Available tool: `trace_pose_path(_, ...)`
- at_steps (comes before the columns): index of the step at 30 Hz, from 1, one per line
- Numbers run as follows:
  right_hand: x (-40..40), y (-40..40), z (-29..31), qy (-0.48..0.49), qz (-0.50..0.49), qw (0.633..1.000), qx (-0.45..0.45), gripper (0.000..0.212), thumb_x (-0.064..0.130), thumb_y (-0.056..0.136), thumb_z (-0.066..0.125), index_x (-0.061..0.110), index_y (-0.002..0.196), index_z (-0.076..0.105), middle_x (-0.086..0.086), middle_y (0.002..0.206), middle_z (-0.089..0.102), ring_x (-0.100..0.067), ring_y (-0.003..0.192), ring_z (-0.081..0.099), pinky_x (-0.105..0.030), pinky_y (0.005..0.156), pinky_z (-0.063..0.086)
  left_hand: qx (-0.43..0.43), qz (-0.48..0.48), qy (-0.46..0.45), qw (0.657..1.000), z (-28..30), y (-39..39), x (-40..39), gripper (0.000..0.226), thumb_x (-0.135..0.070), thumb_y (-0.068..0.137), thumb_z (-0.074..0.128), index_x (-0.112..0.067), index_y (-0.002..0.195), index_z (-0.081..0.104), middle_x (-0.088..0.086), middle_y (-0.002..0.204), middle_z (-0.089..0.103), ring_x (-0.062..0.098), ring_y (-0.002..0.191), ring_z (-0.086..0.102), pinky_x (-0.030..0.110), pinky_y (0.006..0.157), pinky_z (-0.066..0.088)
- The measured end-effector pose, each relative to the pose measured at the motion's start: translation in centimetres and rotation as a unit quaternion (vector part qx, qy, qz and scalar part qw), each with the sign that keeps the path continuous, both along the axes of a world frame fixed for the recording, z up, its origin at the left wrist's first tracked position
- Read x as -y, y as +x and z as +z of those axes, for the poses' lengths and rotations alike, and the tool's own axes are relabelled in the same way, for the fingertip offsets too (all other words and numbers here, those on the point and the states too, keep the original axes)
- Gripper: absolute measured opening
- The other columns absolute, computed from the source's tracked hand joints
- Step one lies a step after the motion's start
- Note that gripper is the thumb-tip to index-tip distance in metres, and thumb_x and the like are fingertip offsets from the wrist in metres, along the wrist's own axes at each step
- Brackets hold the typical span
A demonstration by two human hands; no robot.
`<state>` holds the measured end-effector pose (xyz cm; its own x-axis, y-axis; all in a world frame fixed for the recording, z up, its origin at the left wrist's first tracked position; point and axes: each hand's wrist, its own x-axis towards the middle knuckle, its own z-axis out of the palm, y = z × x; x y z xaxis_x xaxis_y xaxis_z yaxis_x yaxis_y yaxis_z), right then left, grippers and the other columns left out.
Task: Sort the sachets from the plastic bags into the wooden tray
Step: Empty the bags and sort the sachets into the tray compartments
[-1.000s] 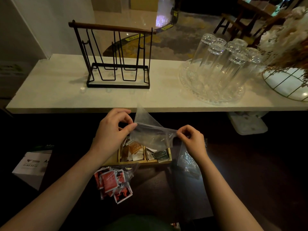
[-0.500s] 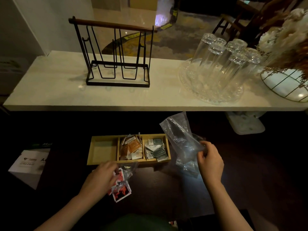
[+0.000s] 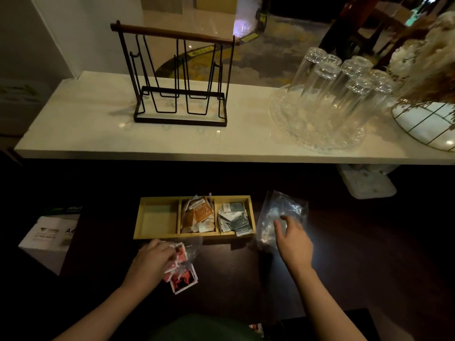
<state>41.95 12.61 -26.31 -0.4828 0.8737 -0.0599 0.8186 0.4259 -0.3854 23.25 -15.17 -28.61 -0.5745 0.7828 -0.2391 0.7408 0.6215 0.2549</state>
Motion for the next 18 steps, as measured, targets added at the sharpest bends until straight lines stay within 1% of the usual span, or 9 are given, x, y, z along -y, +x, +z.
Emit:
trace_pose_path(3,1.5,-1.1,1.6,0.033,0.023,0.994,-0.104,0.022,0.028,0.097,0.045,0.019,0.112,0.058,0.002,0.102,0.062,-0.019,0.088,0.062,-0.025,0.063,0.037,0.04,0.038,0.039,0.998,0.4,-0.4,0.2,0.01,-0.024,0.082,0.066,-0.03,0.09,0.065,-0.011,0.1,0.062,0.008,0.1,0.052,0.021,0.084,0.043)
trace_pose_path(5,3.1,-2.1,2.0,0.02,0.106,0.986,-0.126,0.016,0.018,0.095,0.05,0.016,0.106,0.061,0.002,0.099,0.06,-0.016,0.085,0.06,-0.018,0.065,0.037,0.068,0.04,0.058,0.995,0.8,-0.7,0.6,0.018,-0.019,0.082,0.067,-0.035,0.081,0.058,-0.013,0.094,0.059,0.005,0.095,0.052,0.019,0.081,0.043)
trace_pose_path(7,5.3,-3.3,2.0,-0.043,0.191,0.975,-0.108,0.017,0.017,0.095,0.052,0.017,0.109,0.062,0.006,0.103,0.06,-0.006,0.089,0.057,-0.013,0.074,0.042,0.089,0.042,0.085,0.992,1.5,-1.0,1.2,0.03,-0.014,0.081,0.067,-0.039,0.075,0.052,-0.016,0.087,0.056,0.001,0.088,0.053,0.015,0.076,0.041)
trace_pose_path(10,8.2,-5.4,1.9,-0.198,0.26,0.942,-0.082,0.024,0.025,0.094,0.055,0.021,0.117,0.059,0.008,0.113,0.06,-0.001,0.099,0.055,-0.019,0.09,0.049,0.131,0.043,0.148,0.979,3.6,-1.4,1.9,0.038,-0.007,0.079,0.069,-0.041,0.072,0.054,-0.02,0.082,0.057,-0.003,0.081,0.056,0.01,0.071,0.04)
trace_pose_path(11,8.9,-6.2,2.1,-0.251,0.267,0.926,-0.088,0.026,0.027,0.093,0.056,0.02,0.118,0.059,0.007,0.113,0.061,-0.002,0.1,0.057,-0.021,0.092,0.05,0.137,0.042,0.167,0.976,4.3,-1.4,1.9,0.037,-0.005,0.079,0.069,-0.039,0.072,0.056,-0.02,0.081,0.058,-0.003,0.079,0.058,0.009,0.069,0.042)
trace_pose_path(13,10.0,-7.5,2.7,-0.292,0.288,0.906,-0.106,0.023,0.028,0.093,0.058,0.018,0.113,0.063,0.009,0.103,0.063,-0.001,0.093,0.059,-0.017,0.086,0.049,0.146,0.041,0.201,0.968,5.9,-1.3,1.6,0.035,-0.003,0.078,0.07,-0.036,0.072,0.06,-0.018,0.077,0.061,-0.002,0.082,0.06,0.008,0.071,0.044)
trace_pose_path(15,10.7,-8.3,3.4,-0.295,0.29,0.9,-0.14,0.012,0.027,0.094,0.056,0.023,0.101,0.065,0.014,0.089,0.062,0.005,0.078,0.057,-0.013,0.075,0.046,0.15,0.036,0.233,0.96,6.9,-1.1,1.2,0.028,-0.001,0.077,0.07,-0.029,0.073,0.066,-0.015,0.085,0.063,-0.004,0.088,0.059,0.008,0.074,0.044)
trace_pose_path(17,11.0,-8.8,4.4,-0.294,0.272,0.898,-0.184,0.008,0.031,0.095,0.053,0.032,0.09,0.06,0.017,0.079,0.058,0.002,0.072,0.056,-0.018,0.072,0.047,0.153,0.037,0.254,0.954,7.5,-1.0,1.0,0.025,-0.001,0.077,0.07,-0.025,0.075,0.068,-0.02,0.102,0.059,-0.005,0.09,0.058,0.008,0.076,0.044)
trace_pose_path(18,11.0,-8.9,4.8,-0.276,0.271,0.902,-0.192,0.008,0.034,0.095,0.053,0.032,0.09,0.059,0.016,0.08,0.057,-0.001,0.073,0.056,-0.021,0.072,0.047,0.154,0.039,0.259,0.953,7.7,-0.9,0.9,0.026,-0.001,0.077,0.069,-0.026,0.075,0.067,-0.022,0.104,0.057,-0.004,0.092,0.058,0.007,0.077,0.044)
